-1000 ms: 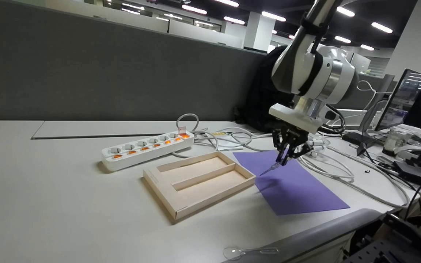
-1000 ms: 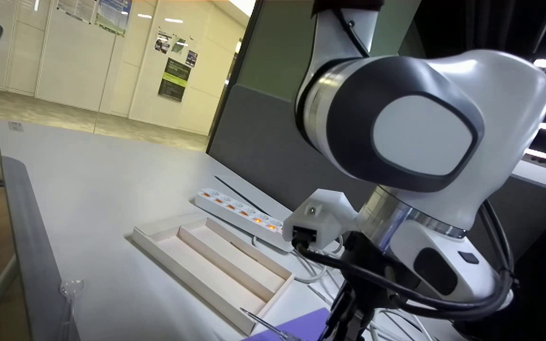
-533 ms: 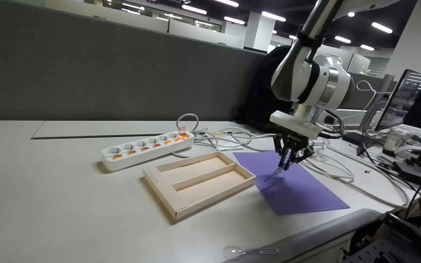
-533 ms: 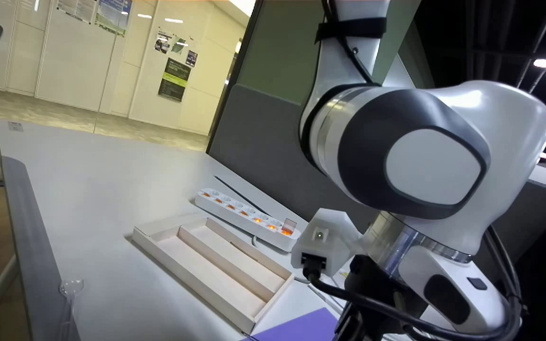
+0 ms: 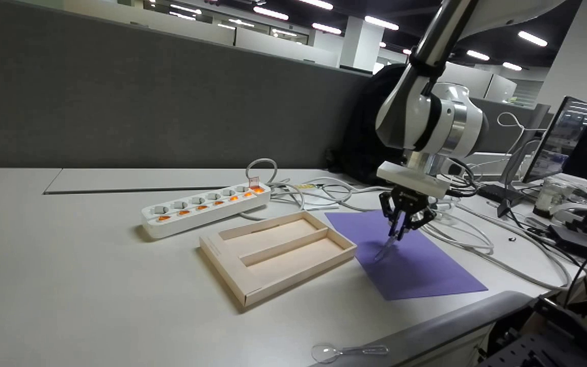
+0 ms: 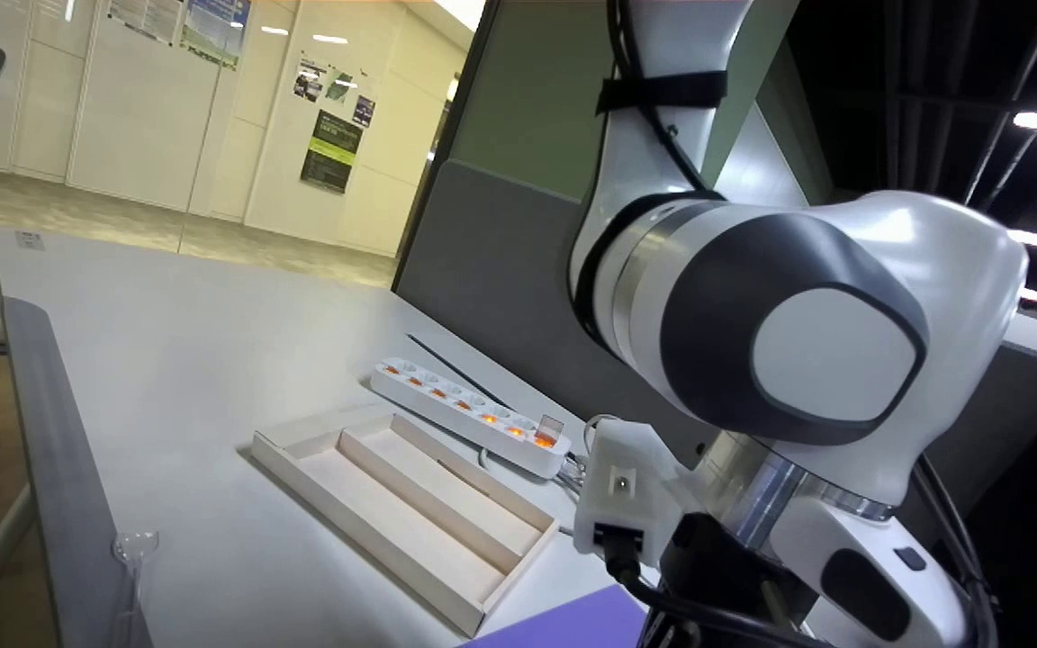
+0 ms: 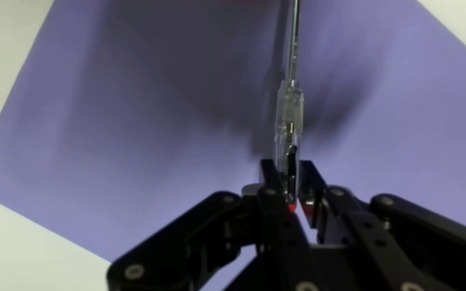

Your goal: Remove the screwdriver from the tray and put it on the table

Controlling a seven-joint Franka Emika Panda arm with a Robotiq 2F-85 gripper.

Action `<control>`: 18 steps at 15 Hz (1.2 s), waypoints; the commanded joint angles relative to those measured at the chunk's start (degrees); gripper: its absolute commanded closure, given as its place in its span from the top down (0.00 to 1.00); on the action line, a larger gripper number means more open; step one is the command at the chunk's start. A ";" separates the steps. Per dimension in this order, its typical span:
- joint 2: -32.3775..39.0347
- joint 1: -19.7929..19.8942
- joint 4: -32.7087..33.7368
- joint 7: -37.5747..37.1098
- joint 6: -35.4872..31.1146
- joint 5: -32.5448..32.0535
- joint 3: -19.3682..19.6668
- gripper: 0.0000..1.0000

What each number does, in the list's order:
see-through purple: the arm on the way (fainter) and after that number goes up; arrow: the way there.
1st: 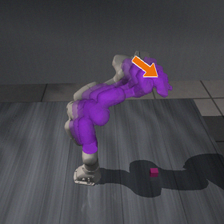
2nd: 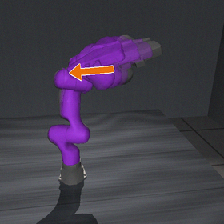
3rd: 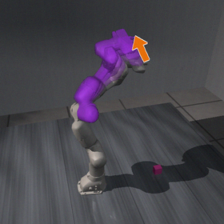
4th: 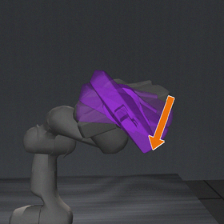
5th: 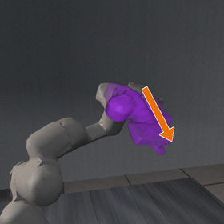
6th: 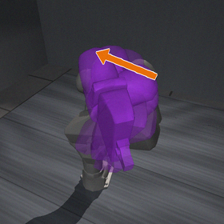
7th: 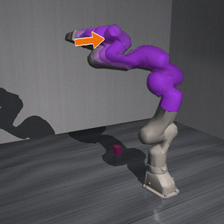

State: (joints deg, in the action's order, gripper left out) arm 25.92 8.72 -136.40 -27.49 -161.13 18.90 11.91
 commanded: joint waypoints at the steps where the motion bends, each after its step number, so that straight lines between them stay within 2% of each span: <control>1: 1.81 -0.55 2.87 1.89 1.04 -1.39 0.34 0.04; 11: 4.88 1.81 6.06 6.21 2.15 -0.03 -2.20 0.04; 12: 4.94 1.88 6.25 6.31 2.47 -0.05 -2.23 0.07; 13: 4.97 1.90 6.40 6.35 2.81 -0.07 -2.18 0.29; 14: 5.00 1.95 6.53 6.38 3.07 -0.06 -2.18 0.44; 18: 5.02 1.82 6.71 6.29 3.82 -0.14 -2.06 0.70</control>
State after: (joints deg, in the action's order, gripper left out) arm 30.48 9.77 -131.25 -21.94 -159.04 18.22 10.27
